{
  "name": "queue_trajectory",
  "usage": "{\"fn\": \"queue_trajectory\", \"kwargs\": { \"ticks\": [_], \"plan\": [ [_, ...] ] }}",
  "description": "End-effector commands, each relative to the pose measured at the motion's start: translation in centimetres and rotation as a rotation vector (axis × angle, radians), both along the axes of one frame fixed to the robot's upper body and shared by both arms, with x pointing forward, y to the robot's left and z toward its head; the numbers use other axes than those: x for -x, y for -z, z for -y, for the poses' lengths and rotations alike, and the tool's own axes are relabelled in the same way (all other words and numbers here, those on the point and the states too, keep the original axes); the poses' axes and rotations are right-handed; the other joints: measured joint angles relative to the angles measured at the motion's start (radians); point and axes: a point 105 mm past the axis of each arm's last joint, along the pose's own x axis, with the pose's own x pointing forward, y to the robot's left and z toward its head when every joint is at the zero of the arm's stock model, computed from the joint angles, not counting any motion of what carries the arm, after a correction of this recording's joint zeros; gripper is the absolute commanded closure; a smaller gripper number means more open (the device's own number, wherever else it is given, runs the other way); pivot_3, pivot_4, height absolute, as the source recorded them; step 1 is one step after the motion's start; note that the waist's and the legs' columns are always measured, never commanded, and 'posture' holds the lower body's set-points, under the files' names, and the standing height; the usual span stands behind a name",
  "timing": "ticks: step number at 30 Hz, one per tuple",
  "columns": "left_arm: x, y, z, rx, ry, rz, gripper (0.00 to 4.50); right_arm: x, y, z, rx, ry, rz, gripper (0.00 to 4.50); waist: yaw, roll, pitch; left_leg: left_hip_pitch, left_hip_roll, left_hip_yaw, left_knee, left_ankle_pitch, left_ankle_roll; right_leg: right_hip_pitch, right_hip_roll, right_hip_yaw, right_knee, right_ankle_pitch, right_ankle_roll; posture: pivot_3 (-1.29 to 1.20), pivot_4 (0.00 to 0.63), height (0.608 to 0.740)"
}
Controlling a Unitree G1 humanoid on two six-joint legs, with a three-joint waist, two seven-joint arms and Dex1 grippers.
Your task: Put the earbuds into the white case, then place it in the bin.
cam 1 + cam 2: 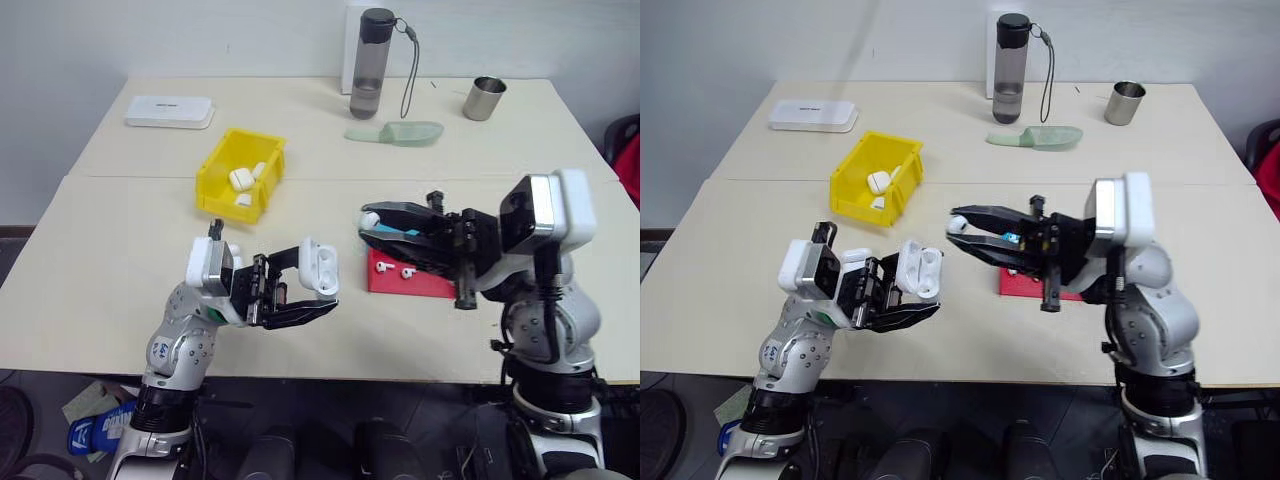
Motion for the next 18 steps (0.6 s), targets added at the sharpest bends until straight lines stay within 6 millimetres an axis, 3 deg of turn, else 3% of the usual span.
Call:
{"fn": "queue_trajectory", "kwargs": {
  "ticks": [1, 18],
  "plan": [
    [0.6, -1.4, 0.1, 0.032, 0.038, 0.027, 1.73, 0.8, -0.8, -0.9, -0.028, -0.037, 0.07, 4.06, -0.005, 0.0, 0.0, 0.0, 0.0, 0.0, 0.0, 0.0, 0.0, 0.0, 0.0, 0.0, 0.0, 0.0, 0.0, 0.0, 0.15, 0.74],
    [1.4, -2.7, 0.5, 0.055, 0.07, 0.032, 1.73, -0.1, 0.9, -2.1, 0.0, -0.055, 0.099, 4.06, -0.011, 0.0, 0.0, 0.0, 0.0, -0.001, -0.001, 0.0, 0.0, 0.0, 0.0, 0.0, 0.0, 0.0, 0.0, 0.0, 0.15, 0.74]
  ]
}}
